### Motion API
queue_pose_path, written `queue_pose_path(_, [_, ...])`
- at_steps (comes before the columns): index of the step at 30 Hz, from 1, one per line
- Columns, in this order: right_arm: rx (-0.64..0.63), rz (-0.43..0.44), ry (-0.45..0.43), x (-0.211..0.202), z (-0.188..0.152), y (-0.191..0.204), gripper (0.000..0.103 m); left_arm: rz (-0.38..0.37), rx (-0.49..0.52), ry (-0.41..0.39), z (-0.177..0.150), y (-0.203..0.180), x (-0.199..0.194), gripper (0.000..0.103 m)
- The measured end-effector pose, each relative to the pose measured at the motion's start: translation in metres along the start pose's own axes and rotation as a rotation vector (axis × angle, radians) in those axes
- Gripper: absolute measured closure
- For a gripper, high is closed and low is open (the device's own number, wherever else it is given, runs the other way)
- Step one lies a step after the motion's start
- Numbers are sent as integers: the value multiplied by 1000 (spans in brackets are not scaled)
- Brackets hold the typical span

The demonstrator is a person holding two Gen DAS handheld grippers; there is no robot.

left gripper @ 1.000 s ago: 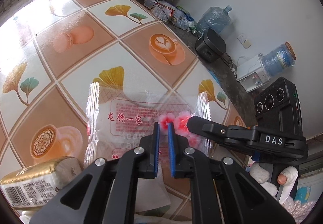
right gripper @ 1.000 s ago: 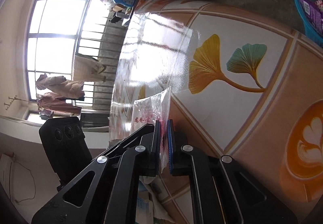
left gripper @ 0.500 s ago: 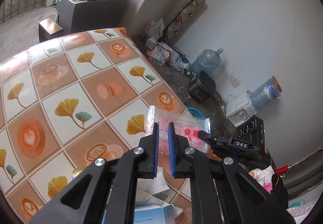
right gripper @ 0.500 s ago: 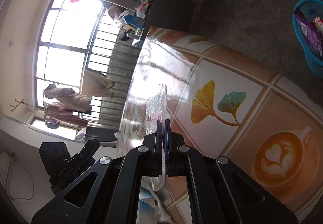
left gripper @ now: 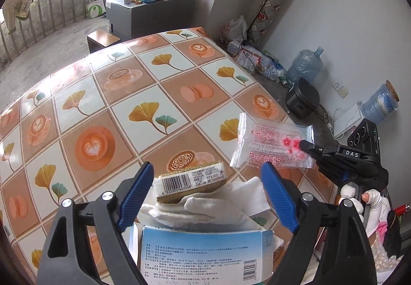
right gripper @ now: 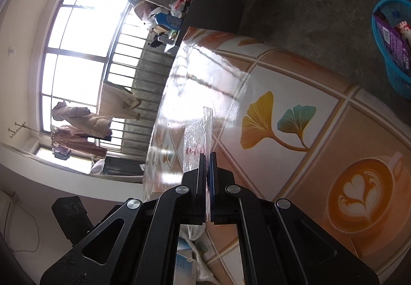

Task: Collect trash
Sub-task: 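Open the left gripper, leaving the clear bag in the right gripper, then close the left gripper on the gold-wrapped snack bar on the table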

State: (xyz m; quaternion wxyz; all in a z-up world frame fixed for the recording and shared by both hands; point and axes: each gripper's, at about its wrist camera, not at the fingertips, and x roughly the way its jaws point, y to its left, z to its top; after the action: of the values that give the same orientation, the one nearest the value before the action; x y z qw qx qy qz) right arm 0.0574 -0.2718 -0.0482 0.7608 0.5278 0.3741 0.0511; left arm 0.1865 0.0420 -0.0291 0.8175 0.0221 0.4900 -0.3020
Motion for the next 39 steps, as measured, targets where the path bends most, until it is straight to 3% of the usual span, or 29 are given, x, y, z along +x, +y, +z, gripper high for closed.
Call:
queue_pose_path(4, [2,-4,7,2,0,1,102,48,-5,42,-1,-3,18,18])
queue_pose_path(10, [1,-4,8,1,1,0,102,172,98,24,0,-14,28,17])
queue_pose_path(13, [-4,-3,10,0,1,0,102,208,95,22,0,-9,29,17])
queue_pose_path(24, [6,2,16,-2,0,-4,102,166,51,90,0,-2,42,17])
queue_pose_path(27, [1,6,14,-4,0,-3,102,152,27,99,0,3,46,27])
queue_pose_path(32, [6,40,3,-11,2,-3,102,121,-43,68,3,15,37,31])
queue_pose_path(39, [-36,77,-74,-36,12,6,102,71,-100,-45,20,20,4,31])
